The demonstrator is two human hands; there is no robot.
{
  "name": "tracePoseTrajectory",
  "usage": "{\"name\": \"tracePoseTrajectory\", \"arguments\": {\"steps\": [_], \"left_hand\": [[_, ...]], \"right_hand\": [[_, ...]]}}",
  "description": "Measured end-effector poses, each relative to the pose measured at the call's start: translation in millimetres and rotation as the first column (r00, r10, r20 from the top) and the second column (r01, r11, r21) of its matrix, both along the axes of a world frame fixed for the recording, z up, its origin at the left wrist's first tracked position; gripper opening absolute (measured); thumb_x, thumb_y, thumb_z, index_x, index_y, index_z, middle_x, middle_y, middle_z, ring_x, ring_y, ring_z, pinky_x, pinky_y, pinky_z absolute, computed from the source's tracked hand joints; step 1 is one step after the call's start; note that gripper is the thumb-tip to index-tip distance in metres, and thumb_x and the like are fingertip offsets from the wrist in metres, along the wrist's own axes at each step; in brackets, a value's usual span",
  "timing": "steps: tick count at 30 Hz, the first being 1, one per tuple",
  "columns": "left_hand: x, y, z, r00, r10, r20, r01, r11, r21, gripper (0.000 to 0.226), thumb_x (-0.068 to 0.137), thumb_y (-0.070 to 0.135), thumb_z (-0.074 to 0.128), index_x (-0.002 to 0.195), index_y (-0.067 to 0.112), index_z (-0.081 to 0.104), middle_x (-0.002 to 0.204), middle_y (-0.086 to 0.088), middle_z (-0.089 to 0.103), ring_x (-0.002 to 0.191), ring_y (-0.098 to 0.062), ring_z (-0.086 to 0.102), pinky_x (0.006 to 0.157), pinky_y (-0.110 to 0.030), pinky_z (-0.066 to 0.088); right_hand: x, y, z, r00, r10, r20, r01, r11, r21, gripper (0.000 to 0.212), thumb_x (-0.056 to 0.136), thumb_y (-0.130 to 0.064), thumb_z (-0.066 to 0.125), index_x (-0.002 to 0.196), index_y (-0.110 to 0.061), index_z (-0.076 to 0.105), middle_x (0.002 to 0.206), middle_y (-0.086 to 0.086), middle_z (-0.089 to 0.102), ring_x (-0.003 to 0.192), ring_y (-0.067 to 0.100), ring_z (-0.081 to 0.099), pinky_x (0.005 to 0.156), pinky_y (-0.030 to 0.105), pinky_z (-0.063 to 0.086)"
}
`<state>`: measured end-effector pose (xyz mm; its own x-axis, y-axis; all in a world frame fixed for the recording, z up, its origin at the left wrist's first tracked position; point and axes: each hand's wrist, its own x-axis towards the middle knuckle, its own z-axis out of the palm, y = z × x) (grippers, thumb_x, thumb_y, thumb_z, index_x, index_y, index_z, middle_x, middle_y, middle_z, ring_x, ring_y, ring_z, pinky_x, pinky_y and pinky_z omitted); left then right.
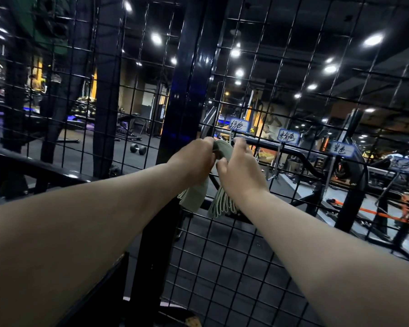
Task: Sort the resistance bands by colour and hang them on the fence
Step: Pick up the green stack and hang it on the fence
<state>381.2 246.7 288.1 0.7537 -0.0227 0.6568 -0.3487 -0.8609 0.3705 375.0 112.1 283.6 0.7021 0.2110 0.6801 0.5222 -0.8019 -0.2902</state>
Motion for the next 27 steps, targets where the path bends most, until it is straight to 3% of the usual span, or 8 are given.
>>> {"name": "tracePoseTrajectory", "arguments": {"steps": [3,7,12,15,22,27], "left_hand": [[-0.3,0.5,1.2,1.000,0.011,-0.012,-0.011,1.000,0.022,0.014,0.099,0.019,0.047,0.105,0.009,0.055,0.096,-0.010,0.065,0.082,-0.026,0.063,0.076,-0.046,0.054],[-0.6,1.0,2.9,1.000,0.011,-0.004,-0.011,0.999,0.043,0.017,0.101,0.024,0.047,0.105,0.011,0.056,0.095,-0.008,0.064,0.080,-0.026,0.063,0.074,-0.044,0.054],[1.0,1.8,6.4,0.999,-0.020,0.037,0.018,0.999,0.051,0.015,0.099,0.025,0.052,0.104,0.012,0.060,0.104,-0.008,0.059,0.084,-0.026,0.063,0.078,-0.044,0.054],[-0.8,0.5,3.4,0.999,-0.016,0.035,0.014,0.999,0.050,0.018,0.100,0.026,0.051,0.105,0.011,0.059,0.106,-0.010,0.058,0.086,-0.028,0.063,0.079,-0.045,0.054],[-4.2,0.4,4.6,0.998,-0.028,0.047,0.025,0.997,0.069,0.021,0.098,0.023,0.053,0.112,0.009,0.060,0.111,-0.010,0.057,0.091,-0.025,0.061,0.084,-0.045,0.054],[-3.2,1.6,6.1,0.999,-0.028,0.042,0.025,0.997,0.075,0.021,0.098,0.025,0.053,0.111,0.011,0.061,0.108,-0.007,0.058,0.087,-0.020,0.061,0.078,-0.035,0.054]], "right_hand": [[2.7,1.2,2.1,0.999,-0.032,0.011,0.032,0.998,-0.045,0.033,0.102,-0.032,0.046,0.125,-0.009,0.046,0.120,0.011,0.052,0.106,0.031,0.056,0.073,0.035,0.042],[4.8,-0.5,0.7,1.000,-0.006,0.024,0.008,0.998,-0.056,0.028,0.104,-0.028,0.042,0.120,-0.007,0.048,0.114,0.011,0.054,0.102,0.031,0.058,0.073,0.036,0.047],[5.0,-5.8,-1.1,0.999,0.026,0.042,-0.020,0.992,-0.127,0.044,0.106,-0.021,0.039,0.144,0.000,0.034,0.129,0.018,0.052,0.117,0.031,0.057,0.090,0.037,0.050],[4.0,-6.0,-1.7,0.999,0.032,0.034,-0.027,0.993,-0.114,0.047,0.105,-0.020,0.038,0.149,-0.003,0.031,0.134,0.017,0.050,0.121,0.032,0.055,0.095,0.039,0.049],[0.2,-8.2,0.6,0.996,0.083,-0.016,-0.084,0.994,-0.064,0.049,0.104,-0.020,0.039,0.150,-0.009,0.028,0.131,0.013,0.050,0.112,0.032,0.057,0.088,0.044,0.050],[-6.2,-9.3,9.3,0.996,0.088,-0.014,-0.089,0.992,-0.087,0.034,0.100,-0.017,0.048,0.133,-0.011,0.044,0.114,0.010,0.056,0.099,0.031,0.060,0.080,0.042,0.052]]}}
